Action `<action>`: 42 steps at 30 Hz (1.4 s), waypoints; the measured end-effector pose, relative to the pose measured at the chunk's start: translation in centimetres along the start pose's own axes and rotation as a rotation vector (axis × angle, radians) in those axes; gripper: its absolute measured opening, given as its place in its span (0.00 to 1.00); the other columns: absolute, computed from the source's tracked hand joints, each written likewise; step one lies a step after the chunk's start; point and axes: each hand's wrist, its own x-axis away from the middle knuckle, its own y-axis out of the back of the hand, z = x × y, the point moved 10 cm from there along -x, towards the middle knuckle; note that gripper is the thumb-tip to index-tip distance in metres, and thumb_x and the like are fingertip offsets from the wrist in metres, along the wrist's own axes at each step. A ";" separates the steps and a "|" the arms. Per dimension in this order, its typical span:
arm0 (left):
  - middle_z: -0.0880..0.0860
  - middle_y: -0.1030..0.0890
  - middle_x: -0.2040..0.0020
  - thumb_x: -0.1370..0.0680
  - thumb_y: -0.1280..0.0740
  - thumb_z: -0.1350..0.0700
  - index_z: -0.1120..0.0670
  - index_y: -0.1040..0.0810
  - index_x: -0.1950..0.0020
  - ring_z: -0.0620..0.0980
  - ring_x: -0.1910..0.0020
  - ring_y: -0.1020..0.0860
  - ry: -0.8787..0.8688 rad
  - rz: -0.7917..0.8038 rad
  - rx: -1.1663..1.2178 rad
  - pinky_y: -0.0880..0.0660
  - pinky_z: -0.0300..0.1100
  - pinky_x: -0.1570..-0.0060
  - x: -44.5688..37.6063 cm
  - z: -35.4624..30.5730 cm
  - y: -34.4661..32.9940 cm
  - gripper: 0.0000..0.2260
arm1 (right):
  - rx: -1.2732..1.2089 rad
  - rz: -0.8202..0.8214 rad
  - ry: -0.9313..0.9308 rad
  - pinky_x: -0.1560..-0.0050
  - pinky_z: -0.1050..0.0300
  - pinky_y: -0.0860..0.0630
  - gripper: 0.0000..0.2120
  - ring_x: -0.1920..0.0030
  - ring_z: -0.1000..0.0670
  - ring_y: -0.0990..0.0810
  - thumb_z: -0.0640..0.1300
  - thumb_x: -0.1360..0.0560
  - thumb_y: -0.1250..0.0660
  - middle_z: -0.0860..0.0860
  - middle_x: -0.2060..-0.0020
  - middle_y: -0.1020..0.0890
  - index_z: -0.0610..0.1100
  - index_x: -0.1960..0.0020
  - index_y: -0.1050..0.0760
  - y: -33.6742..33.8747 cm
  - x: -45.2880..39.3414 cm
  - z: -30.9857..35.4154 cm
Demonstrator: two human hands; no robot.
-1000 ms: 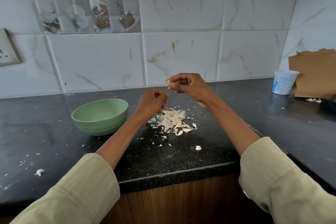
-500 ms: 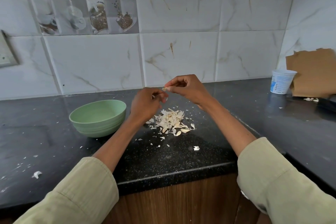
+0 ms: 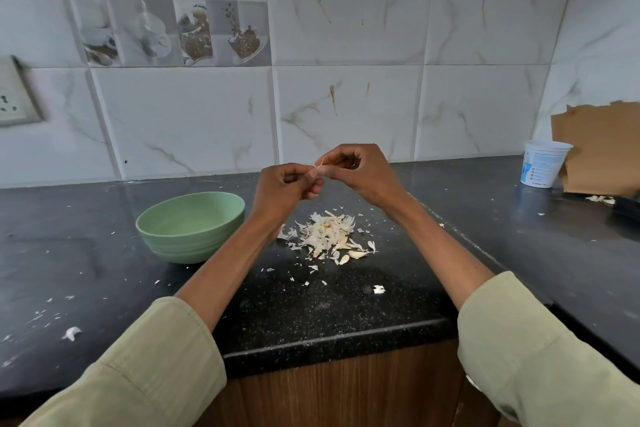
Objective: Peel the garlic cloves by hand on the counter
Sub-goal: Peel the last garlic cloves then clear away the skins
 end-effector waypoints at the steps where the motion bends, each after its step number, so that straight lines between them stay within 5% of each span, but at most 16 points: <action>1: 0.59 0.12 0.54 0.20 0.25 0.58 0.63 0.15 0.43 0.50 0.57 0.14 0.016 -0.004 0.056 0.19 0.37 0.55 0.0 0.2 0.1 0.10 | -0.016 -0.004 0.000 0.47 0.57 0.18 0.07 0.52 0.51 0.13 0.46 0.24 0.21 0.53 0.54 0.11 0.44 0.49 0.13 0.0 0.0 0.0; 9: 0.63 0.13 0.47 0.24 0.23 0.63 0.65 0.16 0.40 0.54 0.50 0.14 0.063 0.011 0.305 0.17 0.41 0.47 0.2 0.0 -0.1 0.14 | -0.030 -0.121 0.040 0.51 0.64 0.21 0.05 0.57 0.58 0.15 0.45 0.23 0.23 0.54 0.56 0.11 0.44 0.49 0.13 0.2 0.2 0.7; 17: 0.60 0.12 0.51 0.27 0.20 0.62 0.63 0.13 0.44 0.60 0.47 0.13 0.019 -0.049 0.224 0.16 0.48 0.42 0.6 -0.6 0.3 0.13 | -0.017 -0.200 0.022 0.47 0.54 0.16 0.01 0.56 0.55 0.13 0.42 0.23 0.23 0.55 0.58 0.11 0.45 0.53 0.13 0.2 0.3 0.3; 30: 0.56 0.11 0.55 0.26 0.20 0.60 0.59 0.12 0.48 0.58 0.52 0.12 -0.024 -0.050 0.053 0.16 0.46 0.44 1.1 -1.1 0.0 0.09 | -0.250 -0.129 -0.209 0.46 0.55 0.15 0.06 0.47 0.44 0.12 0.38 0.23 0.23 0.45 0.52 0.11 0.36 0.47 0.13 -0.2 0.1 -2.9; 34: 0.56 0.11 0.55 0.26 0.20 0.61 0.60 0.12 0.47 0.56 0.53 0.12 -0.028 -0.082 0.055 0.16 0.45 0.45 0.9 -1.2 0.3 0.09 | -0.144 -0.208 -0.132 0.47 0.54 0.15 0.03 0.52 0.49 0.11 0.40 0.24 0.22 0.51 0.56 0.10 0.41 0.50 0.13 0.4 0.1 -1.8; 39: 0.61 0.12 0.57 0.24 0.23 0.63 0.63 0.13 0.50 0.53 0.59 0.14 0.029 -0.152 0.084 0.15 0.48 0.46 0.8 -0.4 0.5 0.05 | 0.220 -0.248 0.184 0.53 0.68 0.21 0.03 0.58 0.59 0.14 0.39 0.23 0.24 0.55 0.59 0.12 0.41 0.55 0.13 0.1 0.4 2.1; 42: 0.60 0.12 0.57 0.24 0.23 0.63 0.64 0.13 0.50 0.53 0.58 0.14 0.042 -0.138 0.078 0.15 0.47 0.46 0.7 -0.3 0.6 0.05 | 0.254 -0.250 0.208 0.54 0.68 0.22 0.03 0.58 0.60 0.15 0.40 0.23 0.23 0.54 0.60 0.13 0.42 0.55 0.13 0.1 0.5 2.4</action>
